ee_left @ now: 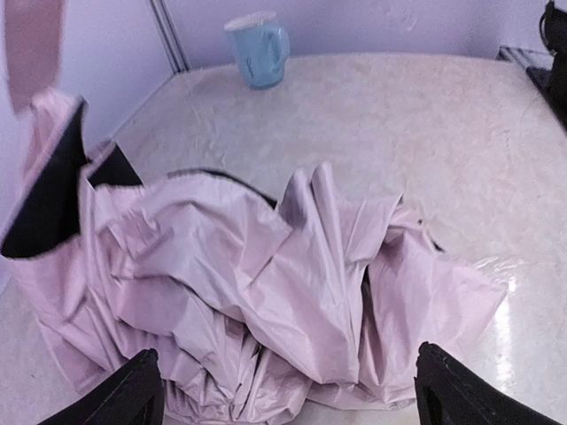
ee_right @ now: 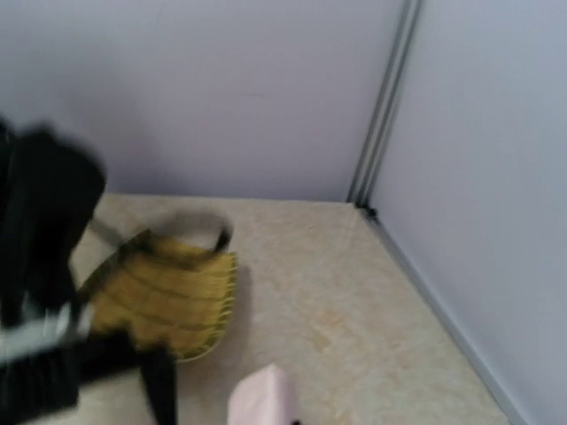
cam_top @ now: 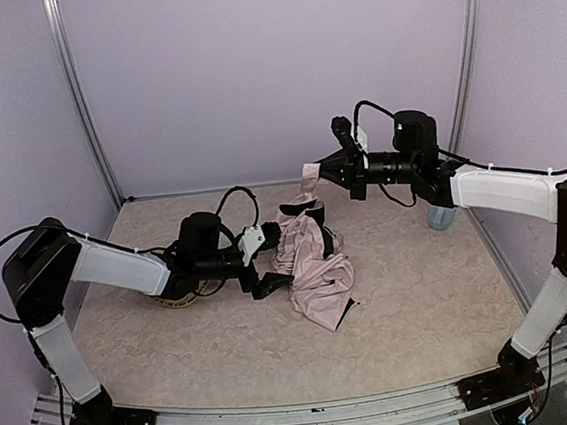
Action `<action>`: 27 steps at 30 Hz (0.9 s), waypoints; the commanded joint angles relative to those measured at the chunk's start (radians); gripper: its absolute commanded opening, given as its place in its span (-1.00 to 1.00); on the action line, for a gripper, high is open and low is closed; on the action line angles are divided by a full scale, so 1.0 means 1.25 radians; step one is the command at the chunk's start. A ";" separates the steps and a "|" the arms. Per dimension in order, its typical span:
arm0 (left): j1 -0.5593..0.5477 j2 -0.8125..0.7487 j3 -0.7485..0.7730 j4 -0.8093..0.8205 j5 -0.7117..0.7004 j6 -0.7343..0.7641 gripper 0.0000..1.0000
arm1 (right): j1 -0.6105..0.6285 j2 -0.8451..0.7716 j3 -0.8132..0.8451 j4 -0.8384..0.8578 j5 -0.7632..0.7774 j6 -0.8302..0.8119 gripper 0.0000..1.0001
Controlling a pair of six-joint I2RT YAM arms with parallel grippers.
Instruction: Put away the umbrella
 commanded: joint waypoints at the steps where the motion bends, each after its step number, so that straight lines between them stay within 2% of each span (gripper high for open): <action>1: 0.020 -0.127 -0.057 0.119 0.094 -0.092 0.80 | 0.054 -0.081 -0.028 -0.098 0.039 -0.095 -1.00; 6: -0.041 -0.191 -0.055 0.201 -0.008 -0.056 0.85 | 0.138 -0.138 -0.092 -0.110 0.076 -0.125 -1.00; 10: -0.048 -0.179 0.008 0.180 0.081 -0.048 0.89 | 0.199 -0.156 -0.104 -0.137 0.106 -0.155 -1.00; 12: -0.056 -0.162 0.033 0.150 0.132 -0.043 0.77 | 0.219 -0.156 -0.103 -0.151 0.117 -0.168 -1.00; 13: -0.061 -0.158 0.039 0.140 0.147 -0.041 0.62 | 0.225 -0.155 -0.102 -0.157 0.118 -0.172 -1.00; 14: -0.066 -0.159 0.039 0.133 0.156 -0.041 0.36 | 0.230 -0.154 -0.100 -0.165 0.119 -0.174 -1.00; 15: -0.072 -0.165 0.037 0.128 0.163 -0.041 0.01 | 0.233 -0.154 -0.098 -0.174 0.119 -0.176 -1.00; 19: -0.083 -0.195 0.010 0.132 0.200 -0.045 -0.95 | 0.243 -0.154 -0.095 -0.202 0.114 -0.191 -1.00; 20: -0.085 -0.204 0.007 0.113 0.211 -0.039 -1.00 | 0.243 -0.154 -0.090 -0.214 0.109 -0.196 -0.92; 23: -0.093 -0.233 -0.004 0.045 0.216 -0.016 -1.00 | 0.238 -0.159 -0.037 -0.302 0.168 -0.213 -0.01; 25: -0.095 -0.258 -0.022 0.016 0.220 -0.003 -1.00 | 0.205 -0.169 -0.008 -0.345 0.206 -0.206 0.33; 26: -0.098 -0.270 -0.033 0.008 0.223 0.004 -1.00 | 0.173 -0.176 -0.012 -0.345 0.199 -0.176 0.63; 27: -0.100 -0.281 -0.042 -0.002 0.226 0.012 -1.00 | 0.133 -0.181 -0.022 -0.337 0.171 -0.143 0.81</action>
